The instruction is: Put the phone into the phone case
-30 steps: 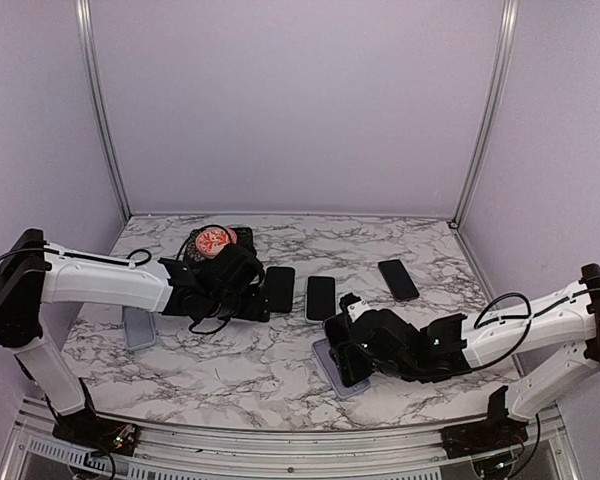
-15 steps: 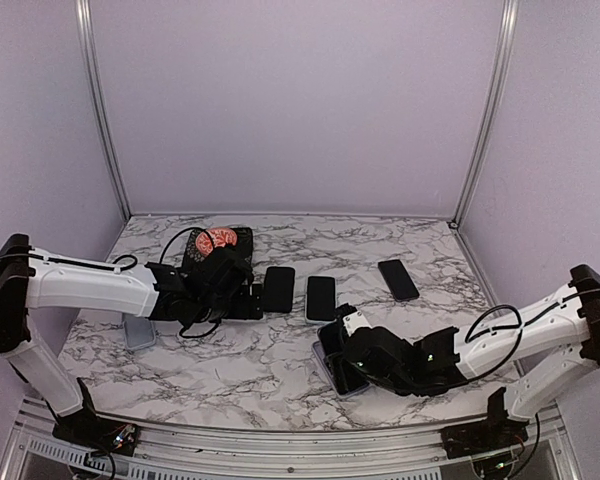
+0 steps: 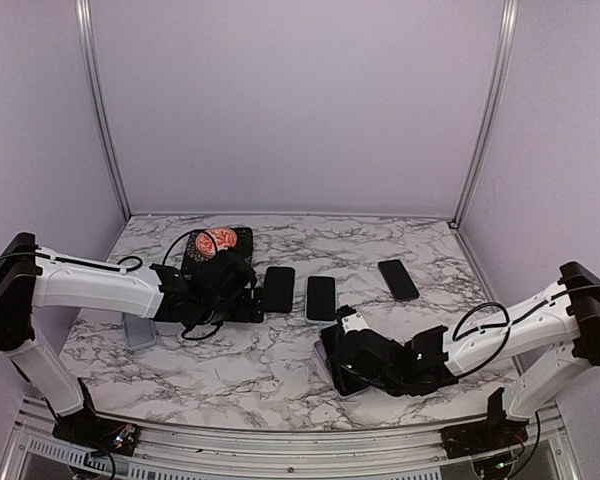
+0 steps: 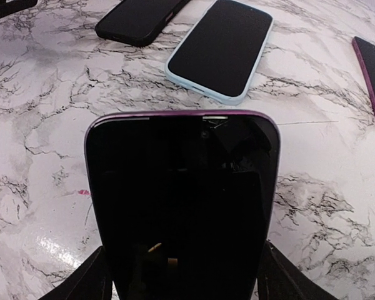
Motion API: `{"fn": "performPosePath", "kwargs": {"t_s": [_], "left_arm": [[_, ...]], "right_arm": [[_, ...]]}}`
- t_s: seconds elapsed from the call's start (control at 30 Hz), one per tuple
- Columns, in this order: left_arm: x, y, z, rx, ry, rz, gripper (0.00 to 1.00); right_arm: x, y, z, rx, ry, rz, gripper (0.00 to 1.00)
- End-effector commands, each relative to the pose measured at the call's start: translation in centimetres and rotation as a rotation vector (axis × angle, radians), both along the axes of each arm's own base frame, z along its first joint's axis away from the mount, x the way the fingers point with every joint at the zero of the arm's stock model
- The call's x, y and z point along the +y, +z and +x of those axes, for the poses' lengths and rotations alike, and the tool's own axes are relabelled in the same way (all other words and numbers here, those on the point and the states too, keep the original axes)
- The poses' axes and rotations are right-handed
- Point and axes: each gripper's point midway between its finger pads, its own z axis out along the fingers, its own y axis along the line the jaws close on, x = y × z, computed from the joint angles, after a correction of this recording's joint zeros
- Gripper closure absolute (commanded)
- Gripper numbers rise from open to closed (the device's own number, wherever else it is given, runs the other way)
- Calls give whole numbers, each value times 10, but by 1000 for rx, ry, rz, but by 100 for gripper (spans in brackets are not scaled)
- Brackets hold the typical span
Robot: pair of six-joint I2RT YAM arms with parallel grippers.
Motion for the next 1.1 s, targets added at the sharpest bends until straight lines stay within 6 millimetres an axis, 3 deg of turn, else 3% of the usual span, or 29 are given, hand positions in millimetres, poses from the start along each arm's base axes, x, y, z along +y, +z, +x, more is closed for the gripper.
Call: {"fn": "performPosePath", "kwargs": {"t_s": [0.0, 0.27, 0.53, 0.73, 0.97, 1.07], "left_arm": [[-5, 8, 6, -21, -5, 1, 1], [-3, 5, 5, -22, -17, 24, 1], [-4, -1, 4, -10, -19, 32, 1], [-3, -3, 4, -7, -21, 43, 1], [-3, -2, 4, -10, -23, 43, 1], [-3, -1, 4, -10, -25, 45, 1]], "right_arm": [[-16, -26, -16, 118, -33, -92, 83], [-24, -46, -24, 175, -39, -131, 83], [-26, -67, -22, 221, -57, -231, 76], [-25, -59, -20, 215, -67, -229, 52], [-24, -38, -17, 243, -96, -227, 3], [-17, -34, -18, 320, -55, -217, 1]]}}
